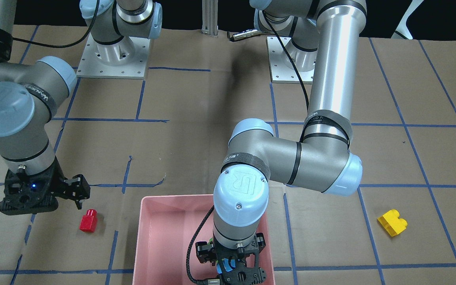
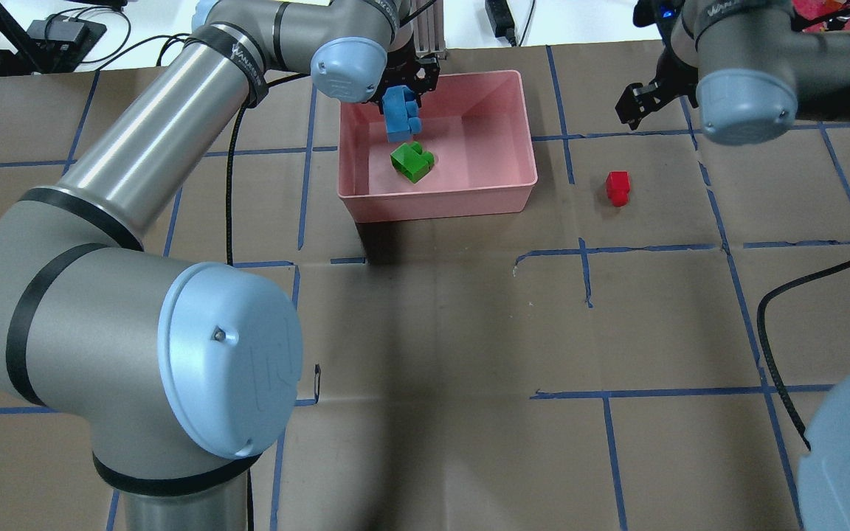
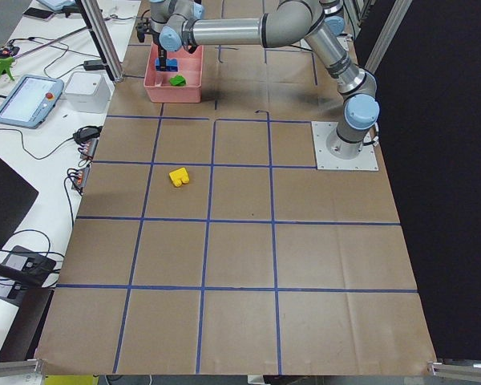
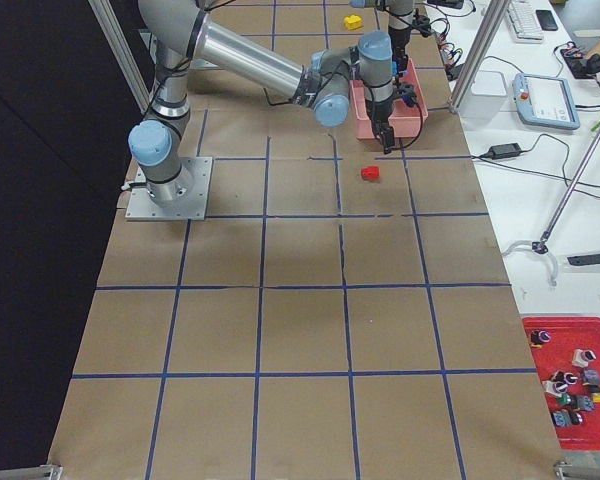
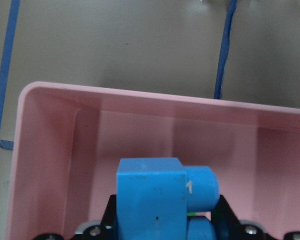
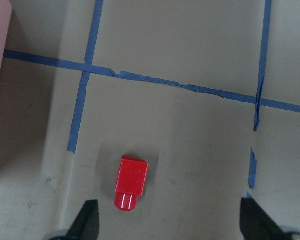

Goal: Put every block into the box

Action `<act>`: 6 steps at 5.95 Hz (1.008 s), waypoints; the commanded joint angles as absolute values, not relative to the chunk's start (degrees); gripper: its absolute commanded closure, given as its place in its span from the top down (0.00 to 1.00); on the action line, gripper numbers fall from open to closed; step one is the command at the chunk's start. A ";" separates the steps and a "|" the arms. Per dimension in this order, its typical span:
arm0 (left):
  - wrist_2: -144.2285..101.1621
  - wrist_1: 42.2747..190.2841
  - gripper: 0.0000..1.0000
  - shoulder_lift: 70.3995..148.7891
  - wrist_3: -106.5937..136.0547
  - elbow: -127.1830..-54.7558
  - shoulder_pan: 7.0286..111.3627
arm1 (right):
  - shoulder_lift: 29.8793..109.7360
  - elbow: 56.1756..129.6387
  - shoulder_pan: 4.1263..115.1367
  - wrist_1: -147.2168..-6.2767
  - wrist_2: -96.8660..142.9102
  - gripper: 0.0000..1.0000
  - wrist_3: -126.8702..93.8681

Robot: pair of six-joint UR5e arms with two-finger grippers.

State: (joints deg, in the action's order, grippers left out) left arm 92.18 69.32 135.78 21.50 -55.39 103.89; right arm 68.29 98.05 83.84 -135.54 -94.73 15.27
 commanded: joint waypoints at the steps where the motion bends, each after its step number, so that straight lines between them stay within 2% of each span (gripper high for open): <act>1: 92.55 76.24 0.99 130.12 21.45 -54.93 102.75 | 62.87 102.47 84.02 -144.82 -94.05 0.99 9.78; 3: 92.02 83.20 0.99 122.38 14.21 -55.81 97.16 | 61.09 102.66 83.67 -144.49 -93.96 0.99 1.02; 6: 91.76 84.12 0.99 120.50 -1.03 -58.53 82.15 | 57.93 102.66 83.85 -144.84 -93.78 0.98 0.79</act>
